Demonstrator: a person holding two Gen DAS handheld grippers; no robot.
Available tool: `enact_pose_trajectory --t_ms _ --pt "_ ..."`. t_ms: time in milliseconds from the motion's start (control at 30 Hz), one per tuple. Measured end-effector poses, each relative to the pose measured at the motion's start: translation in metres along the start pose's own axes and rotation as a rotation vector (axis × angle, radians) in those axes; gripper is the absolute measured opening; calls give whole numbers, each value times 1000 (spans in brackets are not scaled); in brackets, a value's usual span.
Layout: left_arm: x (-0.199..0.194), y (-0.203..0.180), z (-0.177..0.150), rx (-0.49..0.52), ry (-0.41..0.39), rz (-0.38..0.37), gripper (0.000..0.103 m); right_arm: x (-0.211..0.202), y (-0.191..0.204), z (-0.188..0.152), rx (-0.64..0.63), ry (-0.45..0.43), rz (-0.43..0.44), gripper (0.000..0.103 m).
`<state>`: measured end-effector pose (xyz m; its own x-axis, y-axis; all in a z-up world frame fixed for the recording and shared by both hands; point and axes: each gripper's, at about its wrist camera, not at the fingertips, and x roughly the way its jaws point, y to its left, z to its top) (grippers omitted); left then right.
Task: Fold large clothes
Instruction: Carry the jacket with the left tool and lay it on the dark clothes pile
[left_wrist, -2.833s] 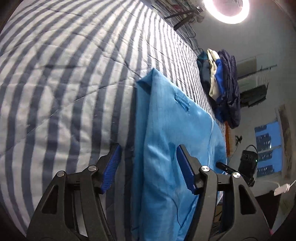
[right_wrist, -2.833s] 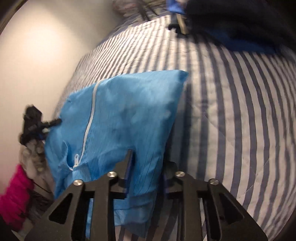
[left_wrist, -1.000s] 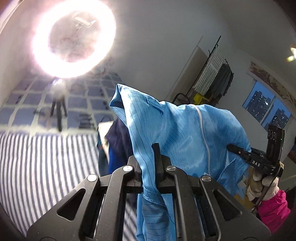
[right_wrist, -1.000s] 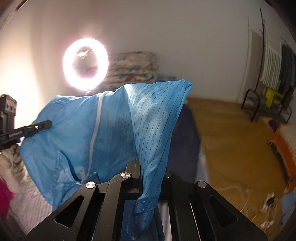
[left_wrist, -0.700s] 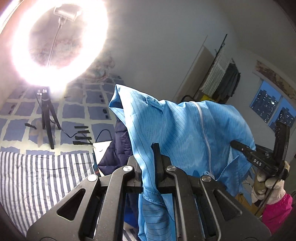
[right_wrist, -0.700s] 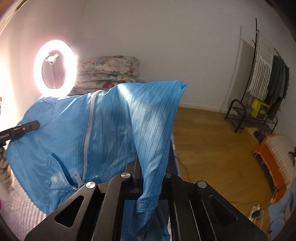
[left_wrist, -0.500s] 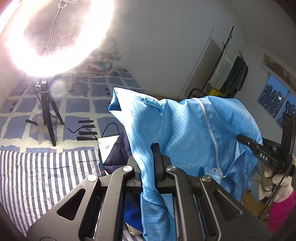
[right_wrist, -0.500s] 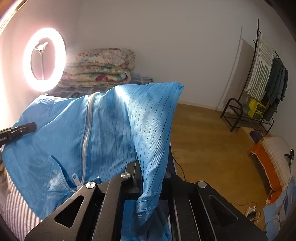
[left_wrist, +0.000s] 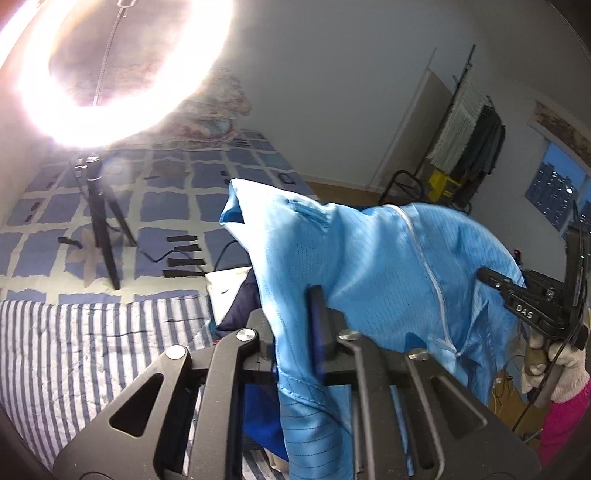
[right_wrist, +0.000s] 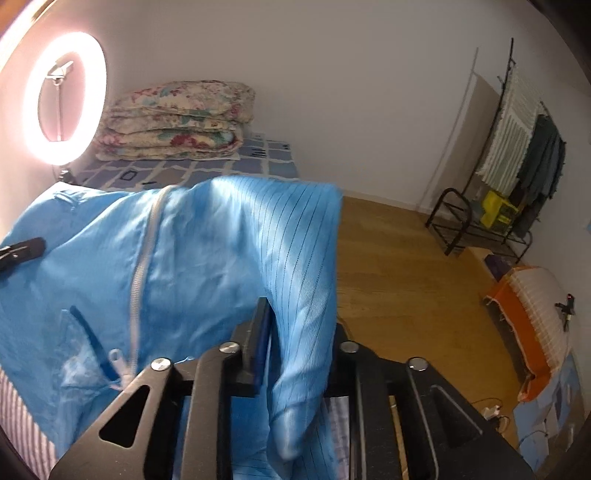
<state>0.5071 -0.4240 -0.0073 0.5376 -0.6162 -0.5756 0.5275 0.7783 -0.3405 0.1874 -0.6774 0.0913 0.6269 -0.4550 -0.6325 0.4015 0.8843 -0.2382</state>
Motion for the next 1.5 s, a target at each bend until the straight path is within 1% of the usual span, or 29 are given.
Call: enact_pose_trajectory --t_ms 33,67,100,167,333,367,467,600,733,900,1067,1100,1167,1300,1367,1433,1500 --pt "0 1 1 -10 3 28 45 3 -3 1 5 1 -18 25" --pt "-2 3 2 -21 -8 45 61 4 -6 1 12 1 -39 29" --pt "-5 4 2 -28 -24 46 64 4 -10 1 22 1 -55 36" --pt "-9 6 3 -31 -33 50 64 2 -15 -1 36 -6 -66 42" --pt "-12 7 2 -22 -22 61 64 2 -15 2 15 -12 -78 44" --pt "-13 6 2 -20 -18 60 64 2 -15 3 16 -13 -77 45" --pt "-18 3 0 -11 -12 62 64 -2 -15 2 18 -18 -79 54" --pt "-34 -6 -3 12 -14 73 64 -15 -16 0 21 -31 -75 55" --pt "-62 -16 -7 33 -30 77 64 -31 -17 3 13 -45 -76 57" --pt "-111 -26 -13 52 -56 84 64 -68 -16 -2 19 -68 -51 57" --pt "-171 -37 -25 69 -80 81 64 -111 -8 -11 22 -89 -12 58" --pt "-186 -41 -28 82 -89 82 64 -125 -5 -14 23 -100 11 60" --pt "-213 -49 -34 107 -111 94 64 -144 0 -19 17 -117 24 64" --pt "-272 -65 -49 163 -164 125 66 -189 12 -31 22 -149 86 65" --pt "-303 -72 -59 179 -191 127 69 -211 20 -39 14 -163 111 65" --pt "-334 -79 -70 196 -218 139 71 -234 32 -49 -2 -182 124 68" --pt "-354 -82 -79 209 -232 140 71 -256 43 -59 -16 -194 141 70"
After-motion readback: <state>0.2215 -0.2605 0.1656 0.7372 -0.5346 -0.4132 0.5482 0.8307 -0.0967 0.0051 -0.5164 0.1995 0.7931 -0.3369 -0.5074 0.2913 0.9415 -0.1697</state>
